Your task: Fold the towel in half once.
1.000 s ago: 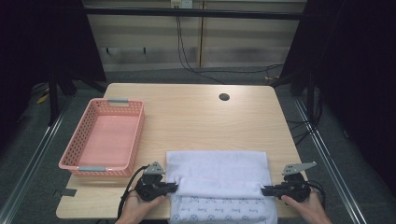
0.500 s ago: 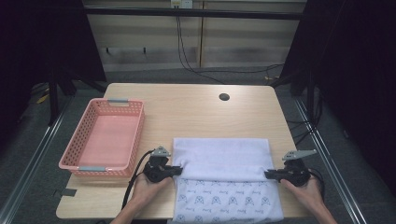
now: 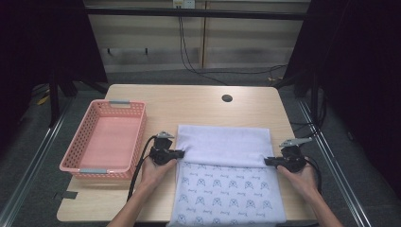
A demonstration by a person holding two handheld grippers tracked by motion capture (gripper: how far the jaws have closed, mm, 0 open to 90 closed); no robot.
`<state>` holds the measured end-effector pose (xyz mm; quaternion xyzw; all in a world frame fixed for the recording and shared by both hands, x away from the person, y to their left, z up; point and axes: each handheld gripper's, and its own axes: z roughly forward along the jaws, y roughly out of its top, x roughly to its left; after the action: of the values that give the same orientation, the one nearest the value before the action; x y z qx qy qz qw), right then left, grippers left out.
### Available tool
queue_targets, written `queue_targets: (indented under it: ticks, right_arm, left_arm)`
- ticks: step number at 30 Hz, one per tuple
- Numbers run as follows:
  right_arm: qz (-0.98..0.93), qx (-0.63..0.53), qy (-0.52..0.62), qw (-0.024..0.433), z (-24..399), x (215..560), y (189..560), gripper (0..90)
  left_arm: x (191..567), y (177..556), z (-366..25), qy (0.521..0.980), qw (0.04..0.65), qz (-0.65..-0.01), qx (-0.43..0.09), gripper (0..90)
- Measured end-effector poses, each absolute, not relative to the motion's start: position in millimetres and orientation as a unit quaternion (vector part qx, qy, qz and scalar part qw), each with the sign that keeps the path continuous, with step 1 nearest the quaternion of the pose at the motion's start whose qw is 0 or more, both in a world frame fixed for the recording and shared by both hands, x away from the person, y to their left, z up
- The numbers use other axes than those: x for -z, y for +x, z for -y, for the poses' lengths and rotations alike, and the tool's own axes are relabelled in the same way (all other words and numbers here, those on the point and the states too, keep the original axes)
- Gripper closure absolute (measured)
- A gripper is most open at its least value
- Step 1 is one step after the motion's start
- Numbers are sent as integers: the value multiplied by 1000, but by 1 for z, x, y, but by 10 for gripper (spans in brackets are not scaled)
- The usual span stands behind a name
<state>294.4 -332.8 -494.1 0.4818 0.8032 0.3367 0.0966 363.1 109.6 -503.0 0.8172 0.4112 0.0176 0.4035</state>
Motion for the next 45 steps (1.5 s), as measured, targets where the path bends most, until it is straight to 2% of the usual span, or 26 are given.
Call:
queue_targets:
  ticks: [19,31,42,45]
  right_arm:
    - [-781,-346,508,111,329,499,356,859]
    - [-766,-344,524,140,323,502,398,859]
    - [-760,-343,534,141,317,502,423,859]
    - [-759,-366,522,135,319,498,422,858]
  left_arm:
    - [502,418,-109,806,388,-446,-34,875]
    - [501,452,-105,803,372,-462,-52,875]
    - [500,465,-107,803,368,-465,-62,875]
    - [496,456,-109,798,389,-455,-74,876]
